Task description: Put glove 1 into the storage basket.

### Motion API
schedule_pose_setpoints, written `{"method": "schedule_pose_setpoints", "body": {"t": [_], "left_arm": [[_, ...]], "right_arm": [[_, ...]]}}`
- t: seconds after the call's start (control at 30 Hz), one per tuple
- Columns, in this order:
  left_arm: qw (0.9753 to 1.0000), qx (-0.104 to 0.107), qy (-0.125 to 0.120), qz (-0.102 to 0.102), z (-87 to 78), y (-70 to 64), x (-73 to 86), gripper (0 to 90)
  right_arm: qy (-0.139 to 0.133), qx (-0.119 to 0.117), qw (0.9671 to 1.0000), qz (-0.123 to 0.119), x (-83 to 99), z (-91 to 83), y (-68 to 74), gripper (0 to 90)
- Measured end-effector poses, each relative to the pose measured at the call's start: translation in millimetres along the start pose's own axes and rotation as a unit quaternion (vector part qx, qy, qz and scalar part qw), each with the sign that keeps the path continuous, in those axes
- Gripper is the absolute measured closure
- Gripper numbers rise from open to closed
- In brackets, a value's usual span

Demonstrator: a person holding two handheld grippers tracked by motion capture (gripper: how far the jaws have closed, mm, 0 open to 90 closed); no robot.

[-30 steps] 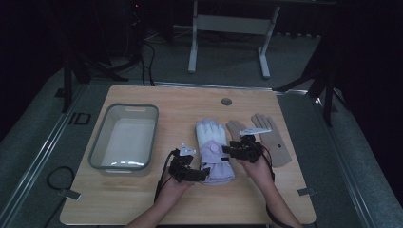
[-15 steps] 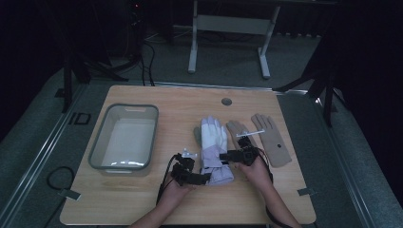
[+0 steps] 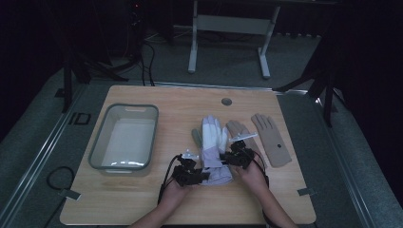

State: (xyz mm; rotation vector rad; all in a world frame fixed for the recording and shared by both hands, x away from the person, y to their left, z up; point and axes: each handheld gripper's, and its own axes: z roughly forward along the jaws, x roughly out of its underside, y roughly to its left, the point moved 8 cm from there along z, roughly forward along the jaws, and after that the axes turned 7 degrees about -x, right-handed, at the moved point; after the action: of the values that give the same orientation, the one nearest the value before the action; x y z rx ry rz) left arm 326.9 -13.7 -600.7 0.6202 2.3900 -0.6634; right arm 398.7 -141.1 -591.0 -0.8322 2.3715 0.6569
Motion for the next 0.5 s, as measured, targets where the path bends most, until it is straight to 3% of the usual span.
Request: {"method": "schedule_pose_setpoints", "body": {"t": [0.23, 0.5], "left_arm": [[0.9999, 0.004, 0.010, 0.005, -5.9, 2.9, -5.2, 74.8], [0.9996, 0.003, 0.008, 0.026, -24.1, 4.7, -14.3, 75.4]], "right_arm": [[-0.014, 0.011, 0.9998, -0.007, -4.6, -7.4, 5.0, 81.2], [-0.028, 0.021, 0.9990, -0.028, -18.4, -17.8, 17.7, 81.3]]}}
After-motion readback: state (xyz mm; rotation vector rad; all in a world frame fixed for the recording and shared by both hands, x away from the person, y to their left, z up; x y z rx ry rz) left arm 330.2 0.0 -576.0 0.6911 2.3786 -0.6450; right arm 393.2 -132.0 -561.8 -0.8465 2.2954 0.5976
